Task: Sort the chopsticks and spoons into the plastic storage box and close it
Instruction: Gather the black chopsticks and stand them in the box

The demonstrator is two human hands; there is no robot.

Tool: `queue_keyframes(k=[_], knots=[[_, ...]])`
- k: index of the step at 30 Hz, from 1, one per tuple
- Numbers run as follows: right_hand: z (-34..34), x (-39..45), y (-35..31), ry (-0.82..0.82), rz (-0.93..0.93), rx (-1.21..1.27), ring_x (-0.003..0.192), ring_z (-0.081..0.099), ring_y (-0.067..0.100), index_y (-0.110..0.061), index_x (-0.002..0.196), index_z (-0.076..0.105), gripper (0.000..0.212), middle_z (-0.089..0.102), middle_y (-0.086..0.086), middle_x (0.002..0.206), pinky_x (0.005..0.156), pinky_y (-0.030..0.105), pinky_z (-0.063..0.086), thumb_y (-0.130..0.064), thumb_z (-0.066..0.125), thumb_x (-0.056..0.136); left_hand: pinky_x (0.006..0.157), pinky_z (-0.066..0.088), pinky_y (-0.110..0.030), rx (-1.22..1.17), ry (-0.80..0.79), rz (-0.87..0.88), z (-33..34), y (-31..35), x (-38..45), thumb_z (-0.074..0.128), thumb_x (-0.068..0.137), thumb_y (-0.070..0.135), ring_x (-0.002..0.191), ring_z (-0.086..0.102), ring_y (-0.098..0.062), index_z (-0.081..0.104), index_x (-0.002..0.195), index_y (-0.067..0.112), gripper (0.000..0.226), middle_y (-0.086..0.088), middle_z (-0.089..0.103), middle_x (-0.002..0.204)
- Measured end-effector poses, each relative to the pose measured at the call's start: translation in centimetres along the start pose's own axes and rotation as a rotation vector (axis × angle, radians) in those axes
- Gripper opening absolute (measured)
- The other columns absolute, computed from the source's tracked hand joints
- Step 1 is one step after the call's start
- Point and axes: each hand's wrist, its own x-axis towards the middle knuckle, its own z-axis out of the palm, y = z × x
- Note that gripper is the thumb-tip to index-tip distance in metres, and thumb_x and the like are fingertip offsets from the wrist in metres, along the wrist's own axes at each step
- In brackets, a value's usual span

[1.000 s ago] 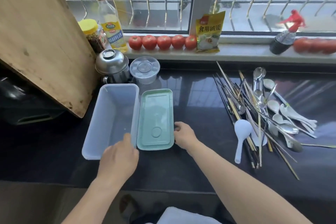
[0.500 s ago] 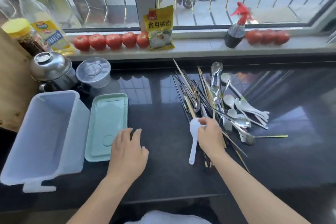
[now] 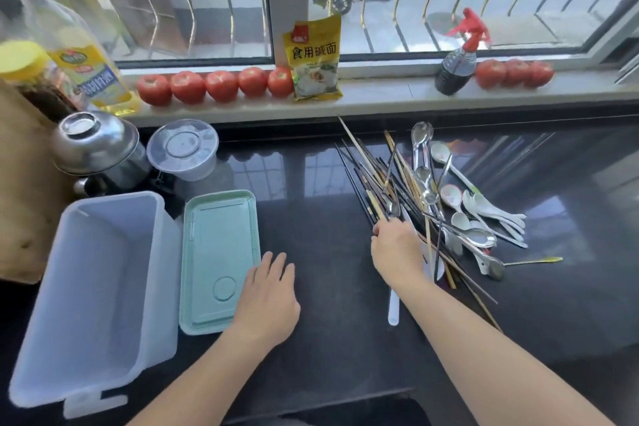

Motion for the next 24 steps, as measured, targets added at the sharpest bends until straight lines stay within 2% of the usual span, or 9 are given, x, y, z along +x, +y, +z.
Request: queue_keyframes(k=[2, 4, 7, 10, 11, 13, 17, 22, 24], knots=[[0.6, -0.4, 0.3, 0.041, -0.085, -0.081, 0.092, 0.052, 0.023, -0.019, 0.1, 0.065, 0.009, 0.063, 0.001, 0.097, 0.078, 0.033, 0.04, -0.024, 0.058, 0.096, 0.127, 0.01, -0.046, 0.088, -0.059, 0.015, 0.8, 1.1, 0.4, 0.037, 0.104, 0.03, 0.158, 0.003, -0.033, 0.014, 0.162, 0.006, 0.066, -0.014, 0.004, 0.171], [1.0, -1.2, 1.4, 0.079, -0.154, -0.107, 0.092, 0.052, 0.026, -0.017, 0.096, 0.065, 0.016, 0.061, 0.003, 0.097, 0.079, 0.036, 0.044, -0.029, 0.07, 0.087, 0.128, 0.01, -0.045, 0.131, -0.091, -0.027, 1.7, 2.3, 0.6, 0.038, 0.104, 0.026, 0.157, 0.004, -0.034, 0.007, 0.161, 0.001, 0.07, -0.018, -0.001, 0.171], [1.3, -2.6, 4.6, 0.008, -0.215, -0.107, 0.106, 0.05, 0.029, -0.019, 0.102, 0.063, 0.027, 0.056, 0.004, 0.113, 0.087, 0.039, 0.045, -0.029, 0.076, 0.081, 0.128, 0.011, -0.043, 0.126, -0.116, -0.148, 2.4, 4.3, 0.9, 0.041, 0.102, 0.026, 0.157, 0.005, -0.035, 0.006, 0.16, -0.003, 0.074, -0.02, -0.002, 0.17], [0.7, -2.5, 8.1, -0.01, -0.269, -0.124, 0.112, 0.048, 0.032, -0.016, 0.116, 0.062, 0.046, 0.054, 0.01, 0.13, 0.09, 0.038, 0.046, -0.007, 0.075, 0.072, 0.117, 0.029, -0.04, 0.215, -0.121, -0.219, 1.8, 6.3, 2.0, 0.042, 0.099, 0.025, 0.145, 0.033, -0.036, 0.041, 0.149, -0.001, 0.056, -0.026, 0.026, 0.16], [0.6, -2.0, 9.1, 0.004, -0.277, -0.098, 0.115, 0.047, 0.034, -0.013, 0.122, 0.062, 0.057, 0.053, 0.014, 0.133, 0.093, 0.041, 0.047, 0.002, 0.073, 0.067, 0.107, 0.037, -0.037, 0.24, -0.099, -0.218, 1.4, 7.0, 2.5, 0.044, 0.097, 0.023, 0.132, 0.046, -0.033, 0.058, 0.134, 0.005, 0.044, -0.025, 0.042, 0.149], [0.2, -1.3, 10.6, 0.05, -0.273, -0.059, 0.121, 0.045, 0.037, -0.009, 0.127, 0.059, 0.066, 0.052, 0.02, 0.135, 0.099, 0.046, 0.048, 0.012, 0.069, 0.066, 0.082, 0.039, -0.034, 0.26, -0.017, -0.195, 0.8, 7.5, 3.5, 0.048, 0.093, 0.022, 0.105, 0.06, -0.026, 0.07, 0.104, 0.015, 0.026, -0.014, 0.062, 0.124], [-0.4, -0.3, 11.7, 0.095, -0.168, -0.047, 0.127, 0.04, 0.037, -0.007, 0.123, 0.06, 0.057, 0.047, 0.019, 0.139, 0.101, 0.047, 0.044, 0.016, 0.06, 0.071, 0.065, 0.037, -0.037, 0.119, 0.261, -0.107, 1.6, 6.2, 5.5, 0.058, 0.089, 0.029, 0.092, 0.06, -0.03, 0.06, 0.096, 0.013, 0.018, -0.009, 0.06, 0.102], [1.4, 0.3, 6.2, 0.235, -0.284, -0.003, 0.092, 0.054, 0.032, -0.013, 0.091, 0.07, 0.008, 0.063, 0.007, 0.095, 0.08, 0.045, 0.048, -0.01, 0.068, 0.083, 0.056, 0.036, -0.038, 0.053, 0.516, 0.041, 3.7, 4.5, 8.3, 0.068, 0.076, 0.015, 0.075, 0.054, -0.035, 0.056, 0.078, 0.01, 0.013, -0.012, 0.055, 0.082], [2.5, 0.7, 3.9, 0.182, -0.301, 0.006, 0.093, 0.055, 0.028, -0.017, 0.093, 0.069, 0.007, 0.066, 0.003, 0.093, 0.079, 0.04, 0.048, -0.019, 0.062, 0.092, 0.054, 0.032, -0.037, 0.048, 0.637, 0.09, 4.2, 4.1, 9.0, 0.066, 0.073, 0.009, 0.067, 0.05, -0.034, 0.051, 0.071, 0.012, 0.015, -0.011, 0.049, 0.073]])
